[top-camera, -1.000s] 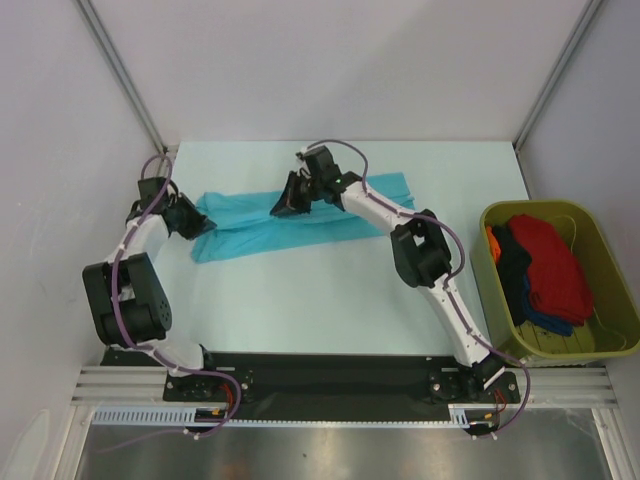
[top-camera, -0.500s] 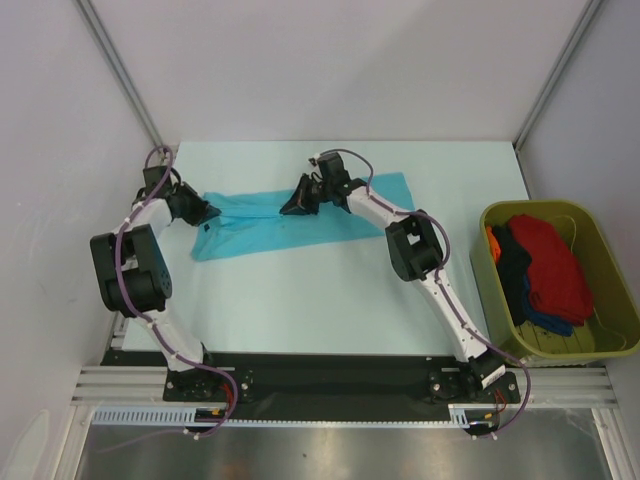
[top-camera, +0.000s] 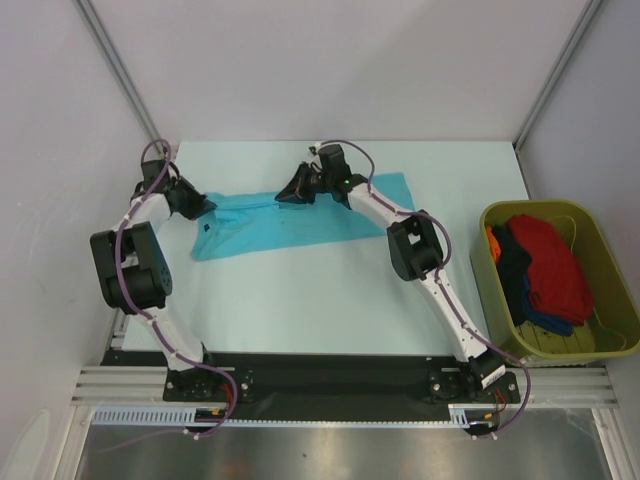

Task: Fold and stack the t-shirts
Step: Fold the tshirt

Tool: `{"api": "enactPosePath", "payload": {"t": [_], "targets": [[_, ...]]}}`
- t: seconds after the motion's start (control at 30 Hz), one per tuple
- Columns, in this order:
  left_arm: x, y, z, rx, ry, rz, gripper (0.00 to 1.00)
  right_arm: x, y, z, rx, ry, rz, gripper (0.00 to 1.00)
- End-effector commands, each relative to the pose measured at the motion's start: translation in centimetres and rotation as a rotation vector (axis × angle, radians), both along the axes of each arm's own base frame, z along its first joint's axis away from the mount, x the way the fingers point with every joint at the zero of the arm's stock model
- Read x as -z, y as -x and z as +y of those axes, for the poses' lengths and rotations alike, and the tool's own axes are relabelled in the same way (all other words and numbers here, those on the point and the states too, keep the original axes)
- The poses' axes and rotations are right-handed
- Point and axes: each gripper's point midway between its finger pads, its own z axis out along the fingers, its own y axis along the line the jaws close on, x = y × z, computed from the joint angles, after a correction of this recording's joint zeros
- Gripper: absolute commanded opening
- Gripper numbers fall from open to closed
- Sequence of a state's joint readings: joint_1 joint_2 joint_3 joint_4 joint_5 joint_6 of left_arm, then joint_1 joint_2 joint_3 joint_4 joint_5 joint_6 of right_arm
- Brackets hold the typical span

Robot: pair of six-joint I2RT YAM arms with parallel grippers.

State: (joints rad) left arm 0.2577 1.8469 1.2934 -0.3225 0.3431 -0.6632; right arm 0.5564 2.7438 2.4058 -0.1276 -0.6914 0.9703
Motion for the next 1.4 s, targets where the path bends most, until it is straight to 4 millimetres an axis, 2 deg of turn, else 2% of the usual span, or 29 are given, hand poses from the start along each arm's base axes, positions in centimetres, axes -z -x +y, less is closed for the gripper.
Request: {"api": "enactPosePath", "payload": {"t": [0.0,0.07,0.1,0.17,0.2,0.23,0.27,0.3,0.37,0.4,0.47,0.5,0.53,0.57,0.6,0.63,0.67,0.7,0.73,0.8,0.83,0.9,1.0,1.03,1.1,1.13,1.17,1.23,1.37], "targets": [[-1.3,-2.3,1.3,-0.023,-0.028,-0.06,0.01,-1.3,-2.5,-0.7,0.054,-0.052,-0.033,0.09],[-1.2,-2.9,1.2,-0.015,-0.016,-0.073,0.02,-1.3,-2.8,-0.6,0.063,-0.063,-0.033,0.11],[-1.5,-3.2,1.2,-0.01,-0.014,-0.088,0.12,-1.2,-3.1,-0.8,0.076,-0.066,-0.031,0.18],[-1.3,-3.7,1.5,0.0,-0.031,-0.093,0.3,-1.2,-3.7,-1.0,0.091,-0.08,-0.028,0.26],[-2.3,-4.3,1.8,0.0,-0.052,-0.105,0.45,-1.2,-4.3,-1.5,0.107,-0.082,-0.026,0.29],[-1.9,-3.8,2.4,-0.012,-0.08,-0.064,0.52,-1.7,-4.7,-1.9,0.117,-0.082,-0.021,0.32],[-2.4,-3.6,3.0,-0.003,-0.126,-0.058,0.55,-2.1,-5.0,-2.4,0.122,-0.081,-0.017,0.34],[-3.9,-3.5,3.5,-0.004,-0.166,-0.078,0.66,-2.7,-5.4,-3.5,0.126,-0.067,-0.008,0.37],[-5.6,-2.5,4.3,-0.023,-0.236,-0.086,0.76,-3.6,-5.6,-4.9,0.129,-0.026,-0.027,0.37],[-7.1,-1.6,4.5,-0.013,-0.277,-0.116,0.87,-6.1,-5.6,-5.9,0.117,-0.003,-0.109,0.4],[-7.7,-0.3,4.4,0.007,-0.307,-0.104,0.87,-5.5,-5.1,-8.3,0.121,0.071,-0.079,0.42],[-8.2,0.6,4.2,0.015,-0.312,-0.104,0.86,-6.8,-4.5,-9.5,0.109,0.114,-0.119,0.44],[-7.8,1.5,3.8,0.028,-0.304,-0.082,0.85,-7.1,-4.4,-10.7,0.112,0.136,-0.124,0.45],[-7.7,2.2,3.1,0.05,-0.284,-0.088,0.84,-6.5,-3.9,-11.5,0.105,0.168,-0.111,0.47],[-5.9,3.5,2.5,0.066,-0.266,-0.058,0.84,-6.2,-3.2,-12.3,0.081,0.212,-0.123,0.48],[-6.0,4.4,2.0,0.072,-0.253,-0.066,0.83,-6.8,-2.8,-13.5,0.087,0.25,-0.144,0.51],[-5.0,5.3,1.8,0.075,-0.247,-0.043,0.84,-6.7,-2.5,-14.4,0.087,0.288,-0.151,0.52],[-3.0,6.8,1.5,0.081,-0.236,0.005,0.84,-6.1,-1.6,-15.7,0.061,0.346,-0.158,0.53],[-2.8,7.5,1.4,0.082,-0.238,0.008,0.84,-6.9,-1.4,-17.2,0.071,0.373,-0.171,0.53],[-1.4,8.9,1.5,0.078,-0.244,0.045,0.81,-5.5,-0.5,-19.9,0.079,0.479,-0.139,0.53],[-1.2,9.3,1.8,0.072,-0.249,0.053,0.79,-5.6,-0.2,-21.0,0.068,0.52,-0.162,0.53],[-0.6,10.0,2.0,0.063,-0.239,0.077,0.73,-4.1,0.6,-23.5,0.07,0.579,-0.107,0.53],[0.2,10.4,2.3,0.037,-0.199,0.088,0.72,-4.3,1.2,-26.0,0.094,0.61,-0.1,0.52],[0.2,10.3,2.3,0.027,-0.171,0.081,0.7,-3.0,2.0,-26.7,0.091,0.626,-0.067,0.52],[0.8,10.0,2.3,0.024,-0.148,0.076,0.63,-3.3,2.3,-27.6,0.106,0.637,-0.079,0.52],[1.0,9.8,2.1,0.03,-0.126,0.075,0.6,-2.3,3.0,-28.1,0.104,0.647,-0.05,0.51],[1.3,9.7,2.1,0.034,-0.117,0.079,0.53,-2.1,3.2,-28.4,0.106,0.656,-0.048,0.5],[2.2,9.2,1.8,0.036,-0.086,0.092,0.48,-1.6,3.4,-29.0,0.116,0.673,-0.043,0.49],[3.8,8.6,1.6,0.033,-0.045,0.106,0.42,0.1,3.5,-30.6,0.153,0.733,-0.02,0.38]]}}
